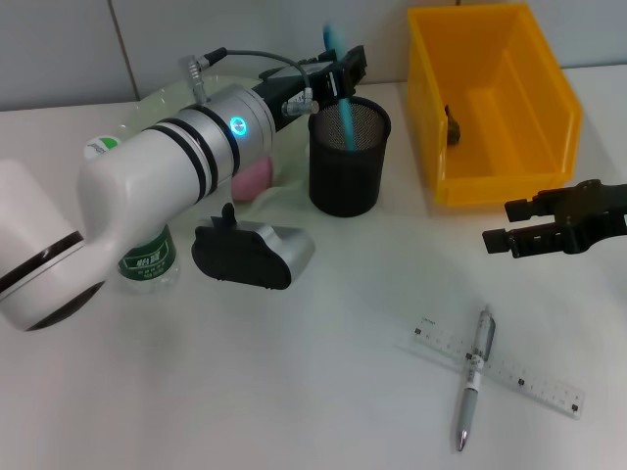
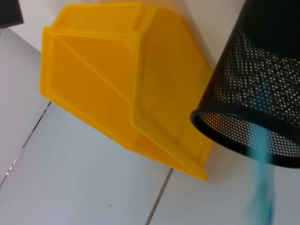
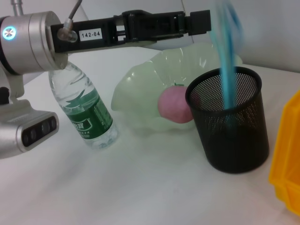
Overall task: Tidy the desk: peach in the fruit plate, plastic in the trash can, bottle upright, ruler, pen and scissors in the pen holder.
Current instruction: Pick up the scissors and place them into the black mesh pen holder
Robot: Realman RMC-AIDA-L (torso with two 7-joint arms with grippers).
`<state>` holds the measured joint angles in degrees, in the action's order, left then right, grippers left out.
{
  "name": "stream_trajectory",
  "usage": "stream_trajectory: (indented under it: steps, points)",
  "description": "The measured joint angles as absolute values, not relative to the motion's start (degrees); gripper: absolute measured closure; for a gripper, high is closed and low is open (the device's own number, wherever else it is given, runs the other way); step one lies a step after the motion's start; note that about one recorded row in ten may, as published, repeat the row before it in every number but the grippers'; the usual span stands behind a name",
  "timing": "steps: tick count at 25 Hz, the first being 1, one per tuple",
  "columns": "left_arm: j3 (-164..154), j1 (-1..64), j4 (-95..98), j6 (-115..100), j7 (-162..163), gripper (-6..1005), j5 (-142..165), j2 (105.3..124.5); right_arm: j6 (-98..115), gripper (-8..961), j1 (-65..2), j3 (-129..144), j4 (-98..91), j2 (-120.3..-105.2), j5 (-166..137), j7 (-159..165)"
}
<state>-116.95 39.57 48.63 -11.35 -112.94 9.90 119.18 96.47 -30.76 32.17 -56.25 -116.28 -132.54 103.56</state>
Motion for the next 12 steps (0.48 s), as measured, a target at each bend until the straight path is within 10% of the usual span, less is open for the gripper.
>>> stream_trajectory:
  steps: [12]
  points:
    - [-117.5,39.4,48.9,-12.6,-112.9,385,8.1,119.18,96.5,292,-30.8,32.2,-56.2,-116.24,-132.5,103.5]
